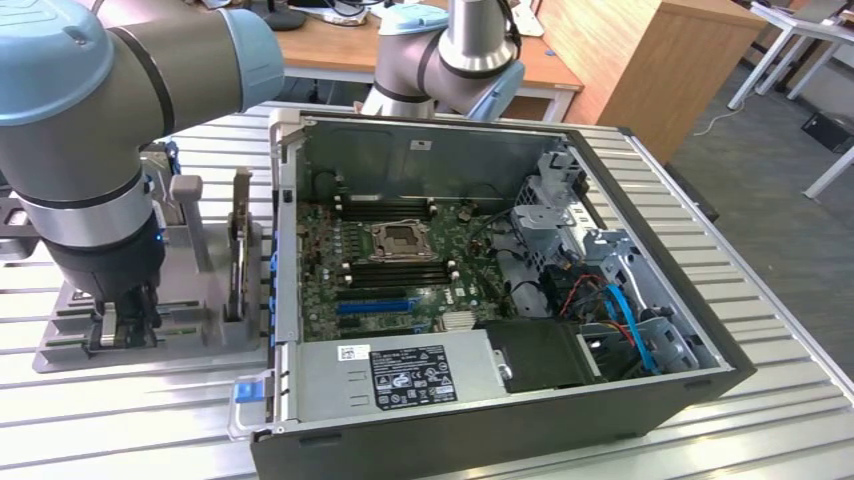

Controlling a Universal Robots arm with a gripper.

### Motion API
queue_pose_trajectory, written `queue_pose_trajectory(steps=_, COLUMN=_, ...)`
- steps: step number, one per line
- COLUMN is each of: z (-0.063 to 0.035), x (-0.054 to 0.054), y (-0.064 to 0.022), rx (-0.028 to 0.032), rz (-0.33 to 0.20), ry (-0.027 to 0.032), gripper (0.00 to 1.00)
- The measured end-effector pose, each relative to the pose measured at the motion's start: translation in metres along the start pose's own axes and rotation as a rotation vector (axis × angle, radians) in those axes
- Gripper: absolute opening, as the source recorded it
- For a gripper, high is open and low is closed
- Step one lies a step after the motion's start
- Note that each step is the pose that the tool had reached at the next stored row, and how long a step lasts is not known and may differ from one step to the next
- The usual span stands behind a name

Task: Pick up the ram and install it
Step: 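Pick up the ram and move it above insertion slot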

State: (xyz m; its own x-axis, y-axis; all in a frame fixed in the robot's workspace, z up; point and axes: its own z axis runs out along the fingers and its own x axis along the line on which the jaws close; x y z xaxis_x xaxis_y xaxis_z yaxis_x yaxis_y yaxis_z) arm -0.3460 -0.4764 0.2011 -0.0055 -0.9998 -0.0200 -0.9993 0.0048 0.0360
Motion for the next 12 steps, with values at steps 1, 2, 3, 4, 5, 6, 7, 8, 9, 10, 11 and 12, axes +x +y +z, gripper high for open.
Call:
queue_pose_trajectory(steps=1, z=0.0000, x=0.0000, y=0.0000, rx=0.0000, rz=0.000, ry=0.0000, gripper=0.28)
queue_pose_trajectory(steps=2, z=0.0000, x=0.0000, y=0.0000, rx=0.0000, rz=0.000, ry=0.0000, gripper=0.28)
queue_pose_trajectory(steps=3, z=0.0000, x=0.0000, y=0.0000, rx=0.0000, rz=0.000, ry=0.0000, gripper=0.22)
queue_pose_trajectory(steps=4, z=0.0000, x=-0.0001, y=0.0000, rx=-0.0001, rz=0.000, ry=-0.0003, gripper=0.16)
queue_pose_trajectory(steps=5, z=0.0000, x=0.0000, y=0.0000, rx=0.0000, rz=0.000, ry=0.0000, gripper=0.16)
queue_pose_trajectory(steps=6, z=0.0000, x=0.0000, y=0.0000, rx=0.0000, rz=0.000, ry=0.0001, gripper=0.12)
queue_pose_trajectory(steps=7, z=0.0000, x=0.0000, y=0.0000, rx=0.0000, rz=0.000, ry=0.0001, gripper=0.12)
queue_pose_trajectory(steps=8, z=0.0000, x=0.0000, y=0.0000, rx=0.0000, rz=0.000, ry=0.0000, gripper=0.12)
queue_pose_trajectory(steps=9, z=0.0000, x=0.0000, y=0.0000, rx=0.0000, rz=0.000, ry=0.0000, gripper=0.12)
queue_pose_trajectory(steps=10, z=0.0000, x=0.0000, y=0.0000, rx=0.0000, rz=0.000, ry=0.0000, gripper=0.12)
queue_pose_trajectory(steps=11, z=0.0000, x=0.0000, y=0.0000, rx=0.0000, rz=0.000, ry=0.0000, gripper=0.12)
queue_pose_trajectory(steps=12, z=0.0000, x=0.0000, y=0.0000, rx=0.0000, rz=0.000, ry=0.0001, gripper=0.12)
